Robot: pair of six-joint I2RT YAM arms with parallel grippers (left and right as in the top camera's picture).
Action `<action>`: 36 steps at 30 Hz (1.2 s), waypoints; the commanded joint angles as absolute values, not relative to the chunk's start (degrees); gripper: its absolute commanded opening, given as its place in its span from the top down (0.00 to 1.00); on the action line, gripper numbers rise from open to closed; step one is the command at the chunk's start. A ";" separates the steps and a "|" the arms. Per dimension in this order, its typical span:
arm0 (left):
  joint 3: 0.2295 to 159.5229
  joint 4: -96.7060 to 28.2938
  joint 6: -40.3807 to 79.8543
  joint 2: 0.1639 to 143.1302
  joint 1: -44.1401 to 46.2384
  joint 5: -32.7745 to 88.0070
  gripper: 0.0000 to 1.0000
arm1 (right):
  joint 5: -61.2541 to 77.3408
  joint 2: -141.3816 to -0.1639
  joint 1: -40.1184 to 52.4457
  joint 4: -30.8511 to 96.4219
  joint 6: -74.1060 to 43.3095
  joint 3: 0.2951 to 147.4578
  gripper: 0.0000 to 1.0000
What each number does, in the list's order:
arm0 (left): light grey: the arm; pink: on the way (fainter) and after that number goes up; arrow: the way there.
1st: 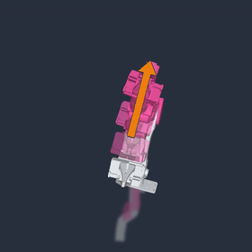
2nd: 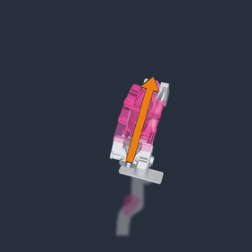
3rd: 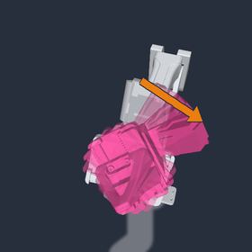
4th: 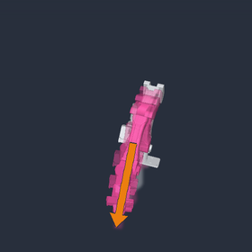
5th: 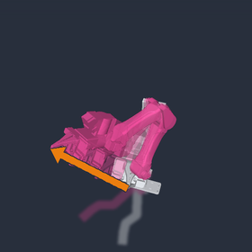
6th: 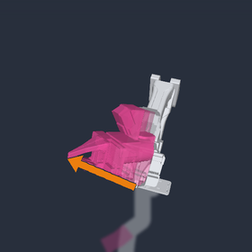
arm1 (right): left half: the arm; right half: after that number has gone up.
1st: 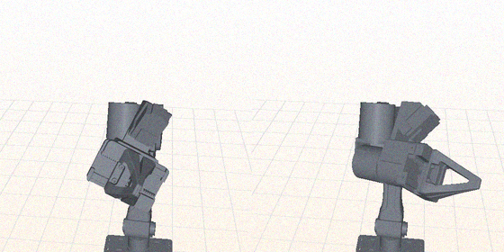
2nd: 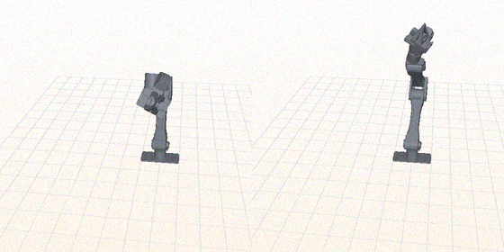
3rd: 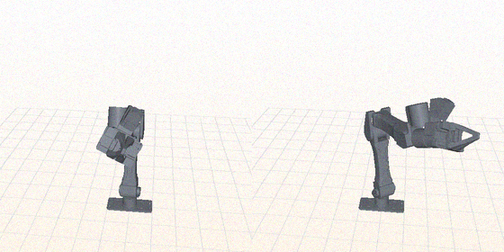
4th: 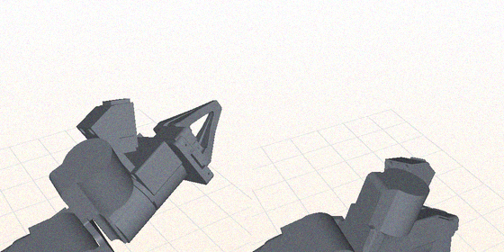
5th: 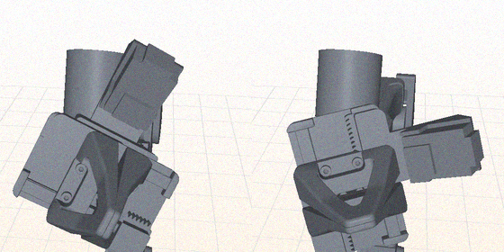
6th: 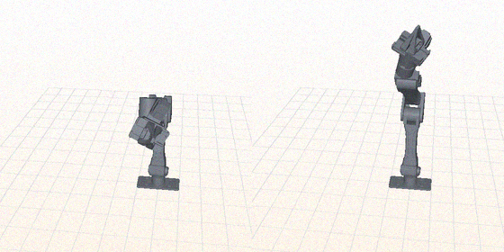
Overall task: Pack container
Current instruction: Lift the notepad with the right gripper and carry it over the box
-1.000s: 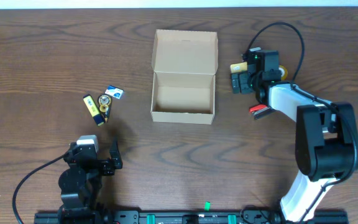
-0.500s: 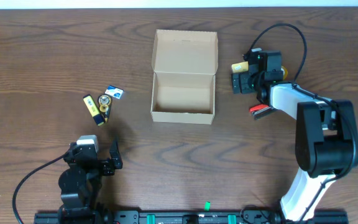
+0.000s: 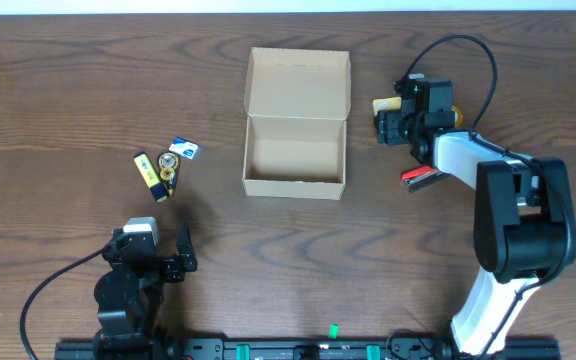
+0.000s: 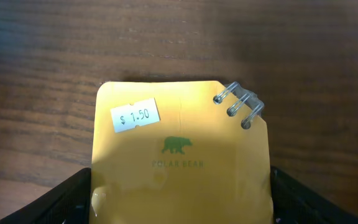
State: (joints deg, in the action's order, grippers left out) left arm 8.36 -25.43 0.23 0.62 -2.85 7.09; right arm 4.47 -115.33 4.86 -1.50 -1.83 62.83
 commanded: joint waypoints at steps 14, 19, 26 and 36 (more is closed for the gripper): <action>7.29 -25.41 0.67 0.25 -2.87 7.07 0.05 | 4.56 -83.20 8.64 12.45 -10.94 63.00 0.54; 7.29 -25.41 0.67 0.25 -2.87 7.07 0.05 | 4.54 -80.29 17.21 13.82 -17.37 63.00 0.54; 7.29 -25.41 0.67 0.25 -2.87 7.07 0.05 | 0.71 -87.57 31.81 10.39 -28.53 63.00 0.53; 7.29 -25.41 0.67 0.25 -2.87 7.07 0.05 | -11.77 -97.49 44.10 6.87 -38.15 63.00 0.56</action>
State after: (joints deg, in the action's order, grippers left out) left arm 8.36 -25.43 0.23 0.62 -2.85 7.09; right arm -5.39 -96.47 42.72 7.22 -33.91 62.67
